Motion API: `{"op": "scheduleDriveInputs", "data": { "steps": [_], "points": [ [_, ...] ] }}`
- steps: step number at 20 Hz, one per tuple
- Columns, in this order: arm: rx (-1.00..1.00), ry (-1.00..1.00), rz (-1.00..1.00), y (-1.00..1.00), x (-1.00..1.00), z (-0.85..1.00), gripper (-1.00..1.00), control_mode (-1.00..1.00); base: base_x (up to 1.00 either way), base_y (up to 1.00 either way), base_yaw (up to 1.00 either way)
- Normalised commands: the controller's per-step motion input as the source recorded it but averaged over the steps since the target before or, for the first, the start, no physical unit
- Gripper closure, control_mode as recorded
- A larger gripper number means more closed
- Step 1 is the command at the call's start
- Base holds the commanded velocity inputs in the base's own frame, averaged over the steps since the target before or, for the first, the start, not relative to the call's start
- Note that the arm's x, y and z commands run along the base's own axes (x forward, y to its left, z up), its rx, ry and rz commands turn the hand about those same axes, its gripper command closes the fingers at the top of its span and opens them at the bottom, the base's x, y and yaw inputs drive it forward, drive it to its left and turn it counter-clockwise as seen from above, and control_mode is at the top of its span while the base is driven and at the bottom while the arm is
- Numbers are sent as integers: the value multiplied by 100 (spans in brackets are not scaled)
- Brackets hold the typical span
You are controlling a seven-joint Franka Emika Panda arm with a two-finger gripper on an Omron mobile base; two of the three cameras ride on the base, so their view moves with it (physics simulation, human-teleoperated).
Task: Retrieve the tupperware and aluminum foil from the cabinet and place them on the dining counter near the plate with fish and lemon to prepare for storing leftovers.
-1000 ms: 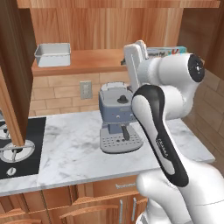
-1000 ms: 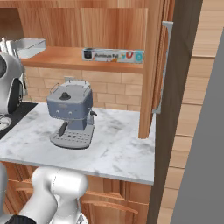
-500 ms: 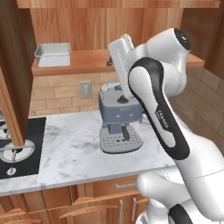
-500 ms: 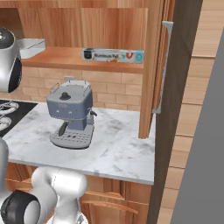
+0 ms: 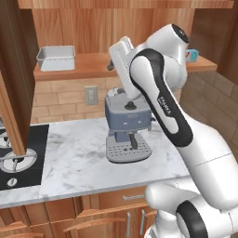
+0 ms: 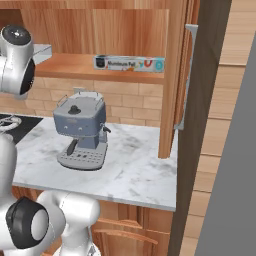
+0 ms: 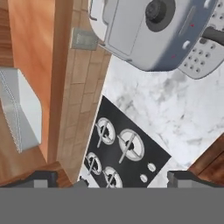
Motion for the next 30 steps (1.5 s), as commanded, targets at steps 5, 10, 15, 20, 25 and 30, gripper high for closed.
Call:
{"op": "scheduleDriveInputs", "data": {
  "steps": [5,10,15,20,25,30],
  "points": [
    [0,-2,5,13,37,-25,-100,-100,0,0,0],
    [0,-10,5,23,30,-7,-100,-100,0,0,0],
    [0,0,2,39,36,0,-100,-100,0,0,0],
    [0,0,0,25,27,1,-100,-100,0,0,0],
    [0,0,0,9,33,1,-100,-100,0,0,0],
    [0,-3,0,14,28,10,-100,-100,0,0,0]
  ]
}}
